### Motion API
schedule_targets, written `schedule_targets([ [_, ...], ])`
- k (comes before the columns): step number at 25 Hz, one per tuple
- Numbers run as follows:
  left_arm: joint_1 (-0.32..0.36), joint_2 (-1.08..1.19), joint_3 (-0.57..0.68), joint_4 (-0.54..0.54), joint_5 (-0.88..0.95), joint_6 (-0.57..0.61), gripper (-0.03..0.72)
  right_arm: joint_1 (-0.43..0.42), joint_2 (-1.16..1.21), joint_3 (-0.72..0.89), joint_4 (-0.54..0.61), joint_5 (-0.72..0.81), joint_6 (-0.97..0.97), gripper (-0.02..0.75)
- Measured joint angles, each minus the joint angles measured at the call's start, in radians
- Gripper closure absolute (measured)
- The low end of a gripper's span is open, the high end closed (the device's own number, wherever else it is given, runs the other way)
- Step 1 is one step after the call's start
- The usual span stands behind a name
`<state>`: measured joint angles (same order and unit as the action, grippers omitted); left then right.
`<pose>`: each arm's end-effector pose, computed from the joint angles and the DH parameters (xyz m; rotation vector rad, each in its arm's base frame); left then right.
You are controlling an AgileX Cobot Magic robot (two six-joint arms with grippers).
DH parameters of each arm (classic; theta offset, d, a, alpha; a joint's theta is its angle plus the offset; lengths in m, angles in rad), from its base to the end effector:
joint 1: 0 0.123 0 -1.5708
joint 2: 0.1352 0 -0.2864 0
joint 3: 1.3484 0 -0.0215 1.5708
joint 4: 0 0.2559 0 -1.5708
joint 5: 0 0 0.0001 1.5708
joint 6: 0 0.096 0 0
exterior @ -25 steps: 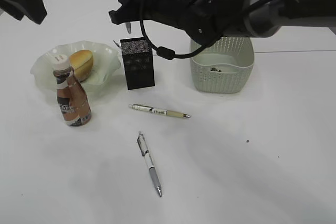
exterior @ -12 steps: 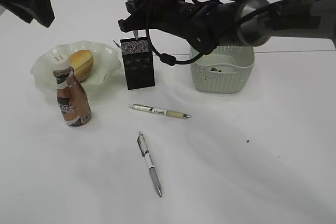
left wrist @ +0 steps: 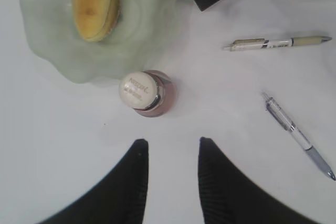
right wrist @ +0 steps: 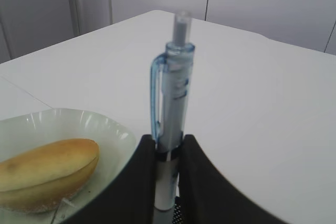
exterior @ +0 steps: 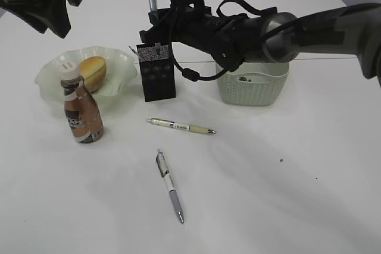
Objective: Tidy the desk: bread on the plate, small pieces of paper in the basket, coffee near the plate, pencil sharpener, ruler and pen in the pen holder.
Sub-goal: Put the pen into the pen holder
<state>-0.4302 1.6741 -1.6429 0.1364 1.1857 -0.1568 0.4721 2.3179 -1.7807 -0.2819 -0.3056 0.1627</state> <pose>0.3348 -0.1403 0.3511 0.3958 2.6514 0.0033 0.4910 0.2597 0.1981 -0.5554 1.6469 0.3414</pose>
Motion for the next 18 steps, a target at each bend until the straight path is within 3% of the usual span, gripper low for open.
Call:
schedule_targets([
  [18, 0.0, 0.032, 0.0, 0.0, -0.004, 0.0, 0.448, -0.002, 0.015, -0.021, 0.018, 0.023, 0.002, 0.662],
])
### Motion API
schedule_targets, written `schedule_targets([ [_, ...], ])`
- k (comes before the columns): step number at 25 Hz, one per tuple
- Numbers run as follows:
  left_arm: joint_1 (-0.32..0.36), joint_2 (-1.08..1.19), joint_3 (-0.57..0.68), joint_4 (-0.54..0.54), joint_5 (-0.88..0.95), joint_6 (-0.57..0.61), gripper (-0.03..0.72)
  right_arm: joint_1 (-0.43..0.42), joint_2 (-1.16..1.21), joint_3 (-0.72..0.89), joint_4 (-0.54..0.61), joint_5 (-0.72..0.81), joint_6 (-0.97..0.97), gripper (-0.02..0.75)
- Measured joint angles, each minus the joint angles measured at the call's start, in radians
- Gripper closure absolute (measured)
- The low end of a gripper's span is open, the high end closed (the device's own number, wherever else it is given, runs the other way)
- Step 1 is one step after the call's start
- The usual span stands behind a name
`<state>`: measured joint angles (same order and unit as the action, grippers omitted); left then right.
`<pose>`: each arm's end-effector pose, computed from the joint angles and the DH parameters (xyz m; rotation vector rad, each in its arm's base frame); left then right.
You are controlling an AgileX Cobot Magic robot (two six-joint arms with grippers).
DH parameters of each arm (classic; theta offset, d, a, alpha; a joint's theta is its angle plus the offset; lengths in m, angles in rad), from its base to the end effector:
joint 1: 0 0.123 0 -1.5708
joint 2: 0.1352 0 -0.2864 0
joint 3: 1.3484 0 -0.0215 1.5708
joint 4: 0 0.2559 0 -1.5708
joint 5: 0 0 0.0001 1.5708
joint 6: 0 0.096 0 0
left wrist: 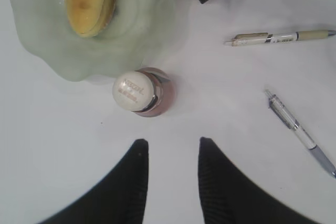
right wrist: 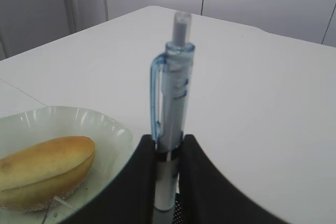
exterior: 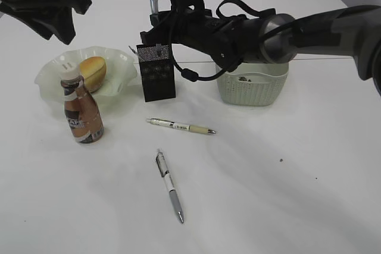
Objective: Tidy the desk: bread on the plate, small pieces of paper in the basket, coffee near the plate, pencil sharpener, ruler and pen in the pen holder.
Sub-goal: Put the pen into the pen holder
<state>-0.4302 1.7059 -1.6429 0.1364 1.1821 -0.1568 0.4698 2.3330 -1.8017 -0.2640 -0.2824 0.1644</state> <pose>0.3415 -0.1434 0.3395 0.4029 2.6777 0.0138 0.4949 0.2591 0.1947 -0.5355 1.6698 0.3416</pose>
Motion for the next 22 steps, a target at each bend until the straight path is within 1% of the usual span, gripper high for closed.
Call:
schedule_targets([
  [12, 0.0, 0.0, 0.0, 0.0, 0.0, 0.0, 0.448, 0.0, 0.0, 0.0, 0.0, 0.006, 0.002, 0.644],
  [14, 0.0, 0.0, 0.0, 0.0, 0.0, 0.0, 0.448, 0.0, 0.0, 0.0, 0.0, 0.006, 0.002, 0.631],
  [16, 0.0, 0.0, 0.0, 0.0, 0.0, 0.0, 0.448, 0.0, 0.0, 0.0, 0.0, 0.006, 0.002, 0.596],
  [20, 0.0, 0.0, 0.0, 0.0, 0.0, 0.001, 0.448, 0.0, 0.0, 0.0, 0.0, 0.006, 0.002, 0.496],
  [22, 0.0, 0.0, 0.0, 0.0, 0.0, 0.001, 0.448, 0.0, 0.0, 0.0, 0.0, 0.006, 0.002, 0.463],
])
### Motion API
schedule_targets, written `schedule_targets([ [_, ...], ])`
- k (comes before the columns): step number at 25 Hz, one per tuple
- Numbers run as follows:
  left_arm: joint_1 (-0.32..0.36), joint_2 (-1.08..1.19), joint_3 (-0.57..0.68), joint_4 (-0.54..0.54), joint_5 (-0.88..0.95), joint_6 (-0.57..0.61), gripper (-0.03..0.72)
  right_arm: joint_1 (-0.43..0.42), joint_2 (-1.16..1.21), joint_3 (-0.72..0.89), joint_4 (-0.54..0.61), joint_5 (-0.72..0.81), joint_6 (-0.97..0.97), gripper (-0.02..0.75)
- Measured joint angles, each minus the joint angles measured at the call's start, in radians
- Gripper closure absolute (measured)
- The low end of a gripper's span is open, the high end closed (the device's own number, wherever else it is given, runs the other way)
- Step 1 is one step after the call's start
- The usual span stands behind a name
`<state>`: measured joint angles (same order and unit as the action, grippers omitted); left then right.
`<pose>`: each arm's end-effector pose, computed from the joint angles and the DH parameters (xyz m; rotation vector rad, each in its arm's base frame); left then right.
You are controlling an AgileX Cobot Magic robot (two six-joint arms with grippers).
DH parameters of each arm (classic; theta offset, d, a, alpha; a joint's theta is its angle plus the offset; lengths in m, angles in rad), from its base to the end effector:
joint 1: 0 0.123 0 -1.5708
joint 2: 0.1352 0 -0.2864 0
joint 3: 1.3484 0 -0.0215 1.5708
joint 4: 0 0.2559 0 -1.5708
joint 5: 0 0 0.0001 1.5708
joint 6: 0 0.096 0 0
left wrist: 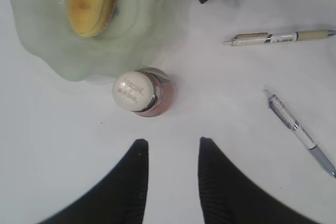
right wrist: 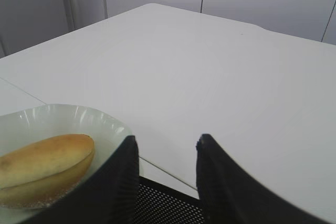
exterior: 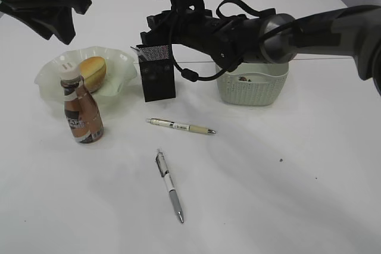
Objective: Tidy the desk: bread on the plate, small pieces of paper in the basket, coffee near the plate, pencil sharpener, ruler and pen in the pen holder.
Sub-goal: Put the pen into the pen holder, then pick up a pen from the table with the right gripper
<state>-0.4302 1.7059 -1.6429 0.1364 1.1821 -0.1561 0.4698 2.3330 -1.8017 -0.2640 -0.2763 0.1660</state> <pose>0.3415 -0.1434 0.3395 0.4039 2.6776 0.0140 0.4949 0.2589 0.1941 -0.5350 1.6762 0.3406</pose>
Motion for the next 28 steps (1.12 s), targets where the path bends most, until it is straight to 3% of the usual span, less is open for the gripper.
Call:
schedule_targets([
  [7, 0.0, 0.0, 0.0, 0.0, 0.0, 0.0, 0.449, 0.0, 0.0, 0.0, 0.0, 0.014, 0.0, 0.44],
  [12, 0.0, 0.0, 0.0, 0.0, 0.0, 0.0, 0.449, 0.0, -0.033, 0.0, 0.0, 0.109, 0.004, 0.438],
  [28, 0.0, 0.0, 0.0, 0.0, 0.0, 0.0, 0.449, 0.0, -0.25, -0.02, 0.02, 0.827, -0.013, 0.438],
])
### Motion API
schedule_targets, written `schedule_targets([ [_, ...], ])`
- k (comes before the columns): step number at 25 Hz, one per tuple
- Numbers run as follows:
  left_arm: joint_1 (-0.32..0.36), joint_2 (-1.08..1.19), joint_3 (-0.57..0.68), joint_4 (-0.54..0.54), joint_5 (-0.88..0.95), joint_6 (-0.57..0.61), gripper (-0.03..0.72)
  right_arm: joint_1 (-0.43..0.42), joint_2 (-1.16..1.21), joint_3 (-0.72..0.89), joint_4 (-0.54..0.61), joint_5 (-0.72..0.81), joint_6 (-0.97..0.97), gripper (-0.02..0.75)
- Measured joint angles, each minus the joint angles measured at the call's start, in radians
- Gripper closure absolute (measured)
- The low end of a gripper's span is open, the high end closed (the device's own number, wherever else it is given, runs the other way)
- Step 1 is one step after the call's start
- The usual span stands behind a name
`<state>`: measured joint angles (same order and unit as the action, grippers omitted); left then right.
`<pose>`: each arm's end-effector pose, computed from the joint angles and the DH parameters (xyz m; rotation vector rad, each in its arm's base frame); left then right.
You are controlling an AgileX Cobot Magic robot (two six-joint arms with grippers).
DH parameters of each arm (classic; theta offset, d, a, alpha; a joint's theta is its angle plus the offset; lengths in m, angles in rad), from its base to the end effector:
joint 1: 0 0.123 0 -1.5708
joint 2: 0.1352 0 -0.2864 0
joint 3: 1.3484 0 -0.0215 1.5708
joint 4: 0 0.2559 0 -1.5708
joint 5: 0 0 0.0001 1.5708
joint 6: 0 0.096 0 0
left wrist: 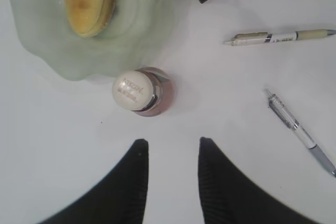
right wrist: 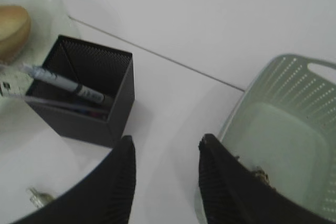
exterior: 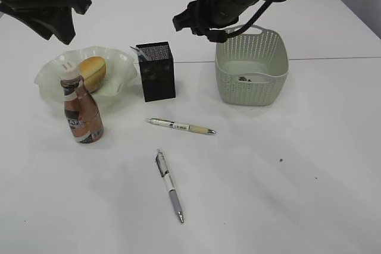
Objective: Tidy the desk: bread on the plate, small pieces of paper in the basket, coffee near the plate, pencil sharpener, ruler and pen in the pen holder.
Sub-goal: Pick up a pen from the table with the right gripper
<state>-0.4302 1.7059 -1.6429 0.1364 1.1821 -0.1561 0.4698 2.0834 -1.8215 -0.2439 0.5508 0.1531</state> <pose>0.3415 -0.1434 0.3395 0.4039 2.6776 0.0140 0.4519 0.2158 0.2658 -0.5275 2.2152 0.0728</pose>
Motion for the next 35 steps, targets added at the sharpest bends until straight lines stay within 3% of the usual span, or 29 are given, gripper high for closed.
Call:
schedule_targets([
  [3, 0.0, 0.0, 0.0, 0.0, 0.006, 0.0, 0.449, 0.006, 0.0, -0.009, 0.026, 0.112, -0.055, 0.438],
  [10, 0.0, 0.0, 0.0, 0.0, 0.051, 0.0, 0.449, 0.008, 0.004, -0.025, 0.208, 0.334, -0.261, 0.438],
  [17, 0.0, 0.0, 0.0, 0.0, 0.053, 0.0, 0.449, 0.008, 0.102, -0.18, 0.333, 0.652, -0.548, 0.438],
  [22, 0.0, 0.0, 0.0, 0.0, 0.056, 0.0, 0.449, 0.008, 0.147, -0.212, 0.403, 0.67, -0.794, 0.438],
  [35, 0.0, 0.0, 0.0, 0.0, 0.056, 0.0, 0.449, 0.008, 0.165, -0.23, 0.445, 0.592, -1.037, 0.459],
])
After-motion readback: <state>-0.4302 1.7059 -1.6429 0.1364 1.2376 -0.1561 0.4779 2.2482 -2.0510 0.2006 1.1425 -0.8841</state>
